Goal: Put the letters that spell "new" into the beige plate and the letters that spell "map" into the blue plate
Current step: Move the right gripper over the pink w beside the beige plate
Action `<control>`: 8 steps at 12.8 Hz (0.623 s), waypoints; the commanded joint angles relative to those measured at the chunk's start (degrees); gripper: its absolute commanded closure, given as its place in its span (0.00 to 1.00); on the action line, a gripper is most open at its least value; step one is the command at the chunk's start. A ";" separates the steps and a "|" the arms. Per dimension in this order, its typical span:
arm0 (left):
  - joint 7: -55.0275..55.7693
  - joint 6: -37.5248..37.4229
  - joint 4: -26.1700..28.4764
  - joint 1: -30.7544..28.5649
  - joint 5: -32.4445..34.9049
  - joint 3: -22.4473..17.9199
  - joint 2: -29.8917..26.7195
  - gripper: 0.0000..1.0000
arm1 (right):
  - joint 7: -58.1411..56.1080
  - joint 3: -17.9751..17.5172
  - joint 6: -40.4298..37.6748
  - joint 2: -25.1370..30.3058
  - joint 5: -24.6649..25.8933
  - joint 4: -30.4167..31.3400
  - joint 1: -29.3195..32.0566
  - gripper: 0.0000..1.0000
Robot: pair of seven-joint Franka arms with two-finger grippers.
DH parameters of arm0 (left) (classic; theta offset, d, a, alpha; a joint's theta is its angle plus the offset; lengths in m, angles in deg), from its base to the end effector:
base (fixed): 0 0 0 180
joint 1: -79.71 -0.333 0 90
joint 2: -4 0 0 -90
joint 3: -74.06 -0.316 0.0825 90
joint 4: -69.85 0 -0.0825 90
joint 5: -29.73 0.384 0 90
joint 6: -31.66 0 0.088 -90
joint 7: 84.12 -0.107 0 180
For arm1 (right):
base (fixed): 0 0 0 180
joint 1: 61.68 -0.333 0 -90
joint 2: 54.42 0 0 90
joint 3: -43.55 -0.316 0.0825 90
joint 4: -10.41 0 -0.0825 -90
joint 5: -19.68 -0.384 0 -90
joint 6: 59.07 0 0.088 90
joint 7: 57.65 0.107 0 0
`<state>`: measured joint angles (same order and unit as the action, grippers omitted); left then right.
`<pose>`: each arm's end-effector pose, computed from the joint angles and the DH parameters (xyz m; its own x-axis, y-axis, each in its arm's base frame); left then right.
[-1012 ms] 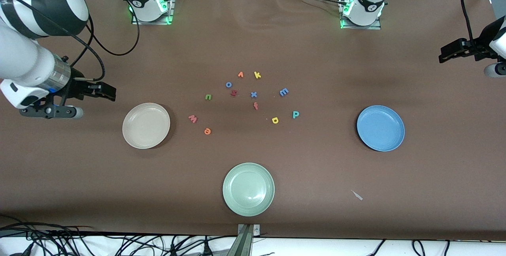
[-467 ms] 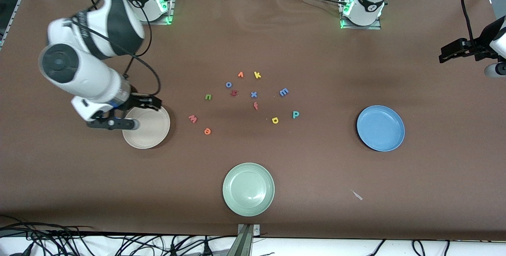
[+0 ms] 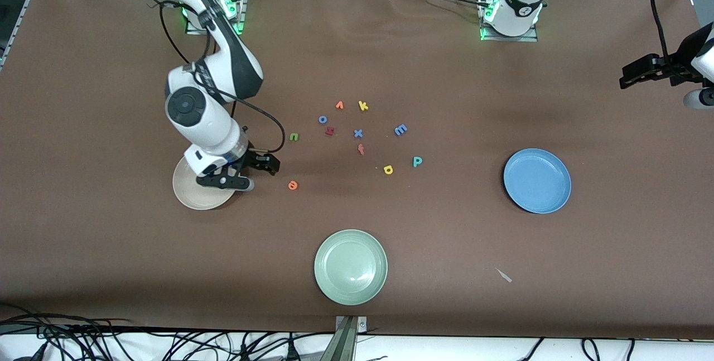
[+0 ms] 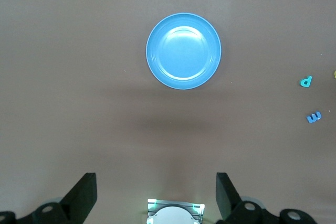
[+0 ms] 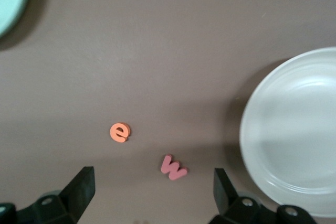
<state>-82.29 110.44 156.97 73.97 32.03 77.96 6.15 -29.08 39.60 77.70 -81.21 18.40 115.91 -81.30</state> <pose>0.5438 0.0231 0.6120 0.9810 0.0708 -0.1805 0.0640 -0.9970 -0.0434 0.5986 0.2579 0.2814 0.9925 -0.1130 0.0461 -0.1091 -0.9909 -0.0793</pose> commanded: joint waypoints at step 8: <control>0.37 -0.47 -0.28 -0.06 -0.89 -0.21 -0.40 0.00 | 0.70 -0.62 12.90 -3.00 -0.03 8.92 0.55 0.01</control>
<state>-82.29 110.44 156.97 73.97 32.03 77.96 6.16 -28.95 39.52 87.04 -84.97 18.40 121.18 -81.16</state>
